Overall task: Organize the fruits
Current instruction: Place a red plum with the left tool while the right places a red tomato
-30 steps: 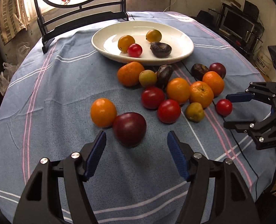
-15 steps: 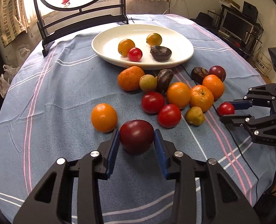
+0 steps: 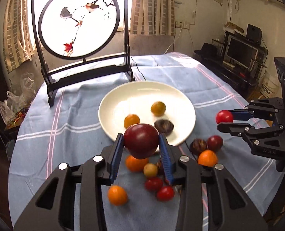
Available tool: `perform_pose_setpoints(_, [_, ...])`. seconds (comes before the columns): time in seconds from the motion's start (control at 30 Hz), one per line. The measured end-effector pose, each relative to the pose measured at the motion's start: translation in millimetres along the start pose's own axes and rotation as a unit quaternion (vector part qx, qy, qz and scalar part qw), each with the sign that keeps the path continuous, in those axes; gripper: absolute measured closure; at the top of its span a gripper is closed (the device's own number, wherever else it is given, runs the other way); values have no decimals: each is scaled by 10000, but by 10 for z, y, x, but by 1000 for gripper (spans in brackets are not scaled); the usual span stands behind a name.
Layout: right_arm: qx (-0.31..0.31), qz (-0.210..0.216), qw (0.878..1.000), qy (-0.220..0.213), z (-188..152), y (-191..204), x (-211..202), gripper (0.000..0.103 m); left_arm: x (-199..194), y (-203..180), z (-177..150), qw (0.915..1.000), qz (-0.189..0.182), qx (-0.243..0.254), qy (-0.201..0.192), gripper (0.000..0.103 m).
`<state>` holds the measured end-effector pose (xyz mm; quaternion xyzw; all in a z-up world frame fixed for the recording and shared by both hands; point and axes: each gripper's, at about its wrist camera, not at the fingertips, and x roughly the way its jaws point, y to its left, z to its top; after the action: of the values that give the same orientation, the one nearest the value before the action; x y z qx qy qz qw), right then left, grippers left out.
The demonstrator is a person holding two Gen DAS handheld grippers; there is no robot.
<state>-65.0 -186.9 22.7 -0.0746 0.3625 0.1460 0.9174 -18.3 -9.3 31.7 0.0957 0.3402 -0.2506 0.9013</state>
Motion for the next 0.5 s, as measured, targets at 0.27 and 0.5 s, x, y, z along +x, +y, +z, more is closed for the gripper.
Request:
perform_pose_setpoints(0.27, [559,-166,9983,39,567,-344,669,77,689,42,541,9980,512,-329,157,66])
perform_pose_setpoints(0.5, [1071,-220,9930,439,625,-570,1271,77,1348,149,548,9933,783,-482,695,66])
